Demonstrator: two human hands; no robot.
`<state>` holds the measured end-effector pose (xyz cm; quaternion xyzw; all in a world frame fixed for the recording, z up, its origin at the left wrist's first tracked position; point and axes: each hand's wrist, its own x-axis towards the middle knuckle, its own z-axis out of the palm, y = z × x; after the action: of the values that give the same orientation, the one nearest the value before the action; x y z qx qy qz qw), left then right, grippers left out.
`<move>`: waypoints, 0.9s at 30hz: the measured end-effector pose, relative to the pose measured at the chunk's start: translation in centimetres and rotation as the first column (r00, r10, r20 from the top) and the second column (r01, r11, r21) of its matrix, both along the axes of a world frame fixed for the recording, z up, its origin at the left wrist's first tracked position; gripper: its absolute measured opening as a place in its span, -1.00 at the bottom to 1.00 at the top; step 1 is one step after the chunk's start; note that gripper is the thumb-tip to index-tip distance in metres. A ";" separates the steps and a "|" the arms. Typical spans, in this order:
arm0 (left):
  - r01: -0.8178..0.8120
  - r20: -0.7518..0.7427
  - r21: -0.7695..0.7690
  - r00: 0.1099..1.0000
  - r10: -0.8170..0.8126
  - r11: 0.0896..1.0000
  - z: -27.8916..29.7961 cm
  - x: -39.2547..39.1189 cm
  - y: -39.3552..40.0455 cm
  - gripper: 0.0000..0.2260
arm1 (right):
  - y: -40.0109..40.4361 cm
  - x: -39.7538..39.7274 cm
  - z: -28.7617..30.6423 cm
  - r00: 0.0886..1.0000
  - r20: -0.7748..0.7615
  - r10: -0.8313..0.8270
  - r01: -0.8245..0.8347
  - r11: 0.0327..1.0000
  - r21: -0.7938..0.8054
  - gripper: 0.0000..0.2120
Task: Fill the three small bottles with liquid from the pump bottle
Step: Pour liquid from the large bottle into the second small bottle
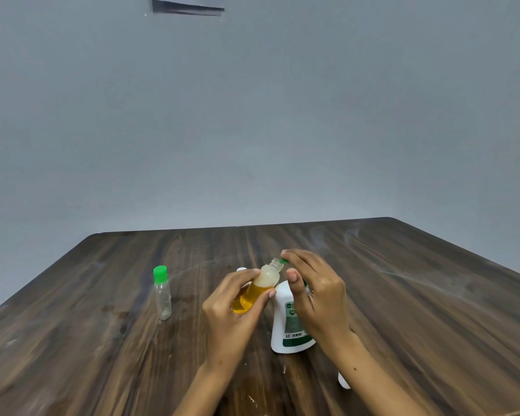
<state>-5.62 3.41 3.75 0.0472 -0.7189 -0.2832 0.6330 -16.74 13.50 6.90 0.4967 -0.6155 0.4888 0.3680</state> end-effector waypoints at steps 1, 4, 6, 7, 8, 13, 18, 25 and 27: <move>0.000 0.001 -0.001 1.000 0.000 1.000 0.1 0.0 0.0 -0.72 | 0.0 0.1 -0.2 1.000 0.008 -0.003 0.003 1.000 0.002 -0.41; 0.010 0.007 0.000 1.000 -0.010 1.000 0.0 0.0 0.1 -0.72 | 0.2 0.1 -0.2 1.000 0.021 0.002 -0.002 1.000 0.007 -0.42; 0.011 0.010 -0.001 1.000 -0.011 1.000 -0.1 0.1 0.1 -0.71 | 0.3 0.0 0.4 1.000 0.016 0.011 -0.011 1.000 0.008 -0.42; 0.012 0.011 -0.001 1.000 -0.012 1.000 -0.1 0.1 0.1 -0.70 | 0.3 0.0 0.6 1.000 0.011 0.011 -0.011 1.000 0.008 -0.42; 0.010 0.009 0.002 1.000 -0.010 1.000 -0.1 0.1 0.1 -0.70 | 0.3 0.0 0.5 1.000 0.008 0.007 -0.007 1.000 0.011 -0.42; 0.018 0.001 0.013 1.000 -0.018 1.000 -0.1 0.0 0.1 -0.72 | 0.4 0.2 0.3 0.999 0.032 -0.004 0.004 1.000 0.018 -0.41; 0.016 0.020 0.006 1.000 -0.016 1.000 -0.2 0.0 0.1 -0.71 | 0.4 0.1 0.4 0.999 0.030 0.030 -0.031 0.999 0.018 -0.44; 0.039 0.019 0.025 0.999 -0.039 0.999 0.1 0.0 0.3 -0.70 | 0.6 0.1 0.7 0.999 0.034 0.014 -0.015 0.999 0.051 -0.54; 0.057 0.017 0.056 0.998 -0.058 0.997 0.2 0.1 0.3 -0.68 | 0.6 0.0 1.3 0.999 0.039 0.014 -0.017 0.995 0.097 -0.58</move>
<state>-5.52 3.75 3.90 0.0467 -0.7176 -0.3209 0.6163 -16.72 14.13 8.19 0.5095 -0.6417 0.4704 0.3278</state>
